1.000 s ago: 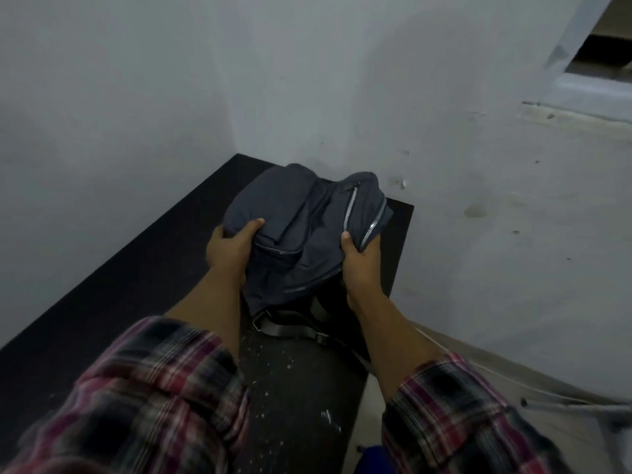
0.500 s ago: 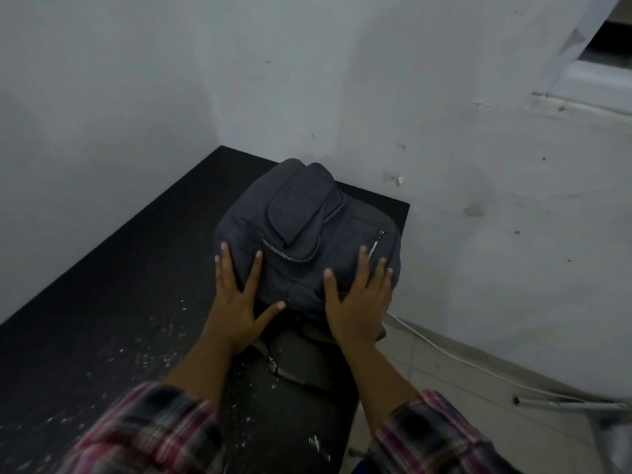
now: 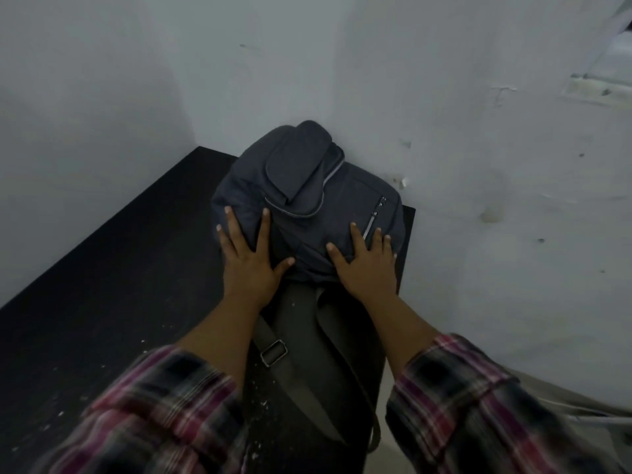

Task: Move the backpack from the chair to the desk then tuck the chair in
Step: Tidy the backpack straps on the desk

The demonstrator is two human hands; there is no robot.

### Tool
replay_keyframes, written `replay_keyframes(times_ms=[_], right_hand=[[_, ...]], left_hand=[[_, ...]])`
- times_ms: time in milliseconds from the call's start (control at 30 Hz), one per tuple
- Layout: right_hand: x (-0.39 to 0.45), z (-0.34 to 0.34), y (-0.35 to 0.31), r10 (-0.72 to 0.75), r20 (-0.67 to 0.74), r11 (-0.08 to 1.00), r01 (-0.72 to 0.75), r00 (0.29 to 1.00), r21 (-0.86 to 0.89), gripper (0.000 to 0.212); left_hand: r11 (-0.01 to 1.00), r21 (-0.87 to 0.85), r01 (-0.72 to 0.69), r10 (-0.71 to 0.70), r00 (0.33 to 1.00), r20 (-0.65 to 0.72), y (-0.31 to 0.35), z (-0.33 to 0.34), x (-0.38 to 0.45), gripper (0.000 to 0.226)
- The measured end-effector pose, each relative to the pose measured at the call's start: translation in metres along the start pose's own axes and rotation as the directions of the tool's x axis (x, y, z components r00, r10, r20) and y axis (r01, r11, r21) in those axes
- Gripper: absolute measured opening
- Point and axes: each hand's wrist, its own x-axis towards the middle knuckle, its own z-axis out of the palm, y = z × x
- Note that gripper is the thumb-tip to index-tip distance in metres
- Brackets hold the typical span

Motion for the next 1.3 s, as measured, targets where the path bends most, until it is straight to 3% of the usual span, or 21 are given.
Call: replay_keyframes(times_ms=[167, 233, 300, 367, 433, 533, 600, 667, 733, 800, 833, 867, 900, 933, 1000, 1033, 1100, 1167, 1233, 1300], right_hand=[[0.029, -0.002, -0.003, -0.01, 0.083, 1.0, 0.011, 0.996, -0.014, 0.083], [0.025, 0.0, -0.003, -0.021, 0.048, 1.0, 0.021, 0.999, 0.015, 0.08], [0.008, 0.003, -0.003, -0.066, -0.162, 0.997, 0.071, 0.985, 0.024, 0.072], [-0.016, 0.006, -0.003, -0.116, -0.447, 0.992, 0.124, 0.887, -0.011, 0.058], [-0.043, 0.005, -0.003, -0.146, -0.509, 0.984, 0.177, 0.848, 0.012, 0.053], [-0.081, 0.007, 0.006, -0.234, -0.239, 0.972, 0.233, 0.942, -0.033, 0.053], [-0.102, 0.009, 0.017, -0.275, -0.034, 0.957, 0.27, 0.961, -0.107, 0.041], [-0.119, 0.008, 0.024, -0.231, 0.083, 0.962, 0.24, 0.969, -0.128, 0.029], [-0.127, 0.005, 0.023, -0.095, 0.134, 0.991, 0.107, 0.987, -0.084, 0.025], [-0.13, -0.004, 0.007, 0.088, 0.262, 0.975, -0.137, 0.961, 0.175, 0.023], [-0.131, -0.01, -0.005, 0.157, 0.378, 0.875, -0.306, 0.912, 0.375, 0.02], [-0.132, -0.016, -0.02, 0.177, 0.523, 0.683, -0.487, 0.833, 0.545, 0.015], [-0.134, -0.025, -0.035, 0.149, 0.615, 0.485, -0.599, 0.774, 0.637, 0.01], [-0.135, -0.031, -0.049, 0.124, 0.642, 0.361, -0.637, 0.756, 0.681, 0.015], [-0.13, -0.03, -0.068, 0.125, 0.613, 0.272, -0.621, 0.78, 0.735, 0.032], [-0.126, -0.028, -0.073, 0.161, 0.572, 0.285, -0.592, 0.804, 0.754, 0.034], [-0.119, -0.023, -0.075, 0.246, 0.512, 0.305, -0.567, 0.823, 0.765, 0.033], [-0.116, -0.026, -0.074, 0.253, 0.552, 0.183, -0.599, 0.795, 0.78, 0.038], [-0.115, -0.028, -0.071, 0.253, 0.582, 0.115, -0.622, 0.773, 0.775, 0.039], [-0.111, -0.022, -0.067, 0.294, 0.57, 0.227, -0.635, 0.768, 0.738, 0.018]], left_hand=[[0.999, 0.013, 0.036, -0.037, 0.999, 0.015, 0.002, 0.007, 0.018, 0.098], [0.999, 0.03, 0.027, -0.027, 0.999, 0.021, 0.001, 0.005, 0.015, 0.099], [0.999, 0.037, 0.02, -0.021, 0.999, 0.03, 0.001, 0.001, 0.01, 0.098], [0.999, -0.017, 0.032, -0.031, 0.998, 0.045, 0.001, -0.004, 0.0, 0.094], [0.997, -0.063, 0.043, -0.039, 0.998, 0.059, 0.002, -0.006, -0.014, 0.091], [0.995, -0.062, 0.073, -0.066, 0.992, 0.108, 0.007, -0.007, -0.041, 0.092], [0.994, -0.022, 0.107, -0.103, 0.986, 0.131, 0.012, -0.007, -0.058, 0.093], [0.988, -0.005, 0.151, -0.15, 0.982, 0.118, 0.016, -0.007, -0.076, 0.092], [0.967, -0.045, 0.249, -0.244, 0.964, 0.104, 0.022, -0.012, -0.092, 0.088], [0.947, -0.092, 0.307, -0.299, 0.949, 0.098, 0.026, -0.017, -0.105, 0.073], [0.943, -0.125, 0.308, -0.297, 0.95, 0.098, 0.026, -0.022, -0.109, 0.061], [0.933, -0.185, 0.307, -0.292, 0.951, 0.105, 0.026, -0.029, -0.113, 0.05], [0.91, -0.267, 0.318, -0.296, 0.948, 0.119, 0.027, -0.037, -0.116, 0.043], [0.865, -0.368, 0.34, -0.304, 0.94, 0.155, 0.028, -0.047, -0.119, 0.044], [0.739, -0.54, 0.403, -0.3, 0.915, 0.271, 0.026, -0.064, -0.125, 0.057], [0.716, -0.56, 0.416, -0.268, 0.905, 0.331, 0.024, -0.069, -0.129, 0.067], [0.806, -0.477, 0.351, -0.148, 0.899, 0.413, 0.02, -0.075, -0.142, 0.091], [0.955, -0.217, 0.204, -0.087, 0.888, 0.451, 0.017, -0.07, -0.151, 0.11], [0.991, 0.065, 0.119, -0.135, 0.85, 0.509, 0.023, -0.059, -0.158, 0.121], [0.973, 0.212, 0.093, -0.193, 0.831, 0.521, 0.036, -0.044, -0.165, 0.117]])
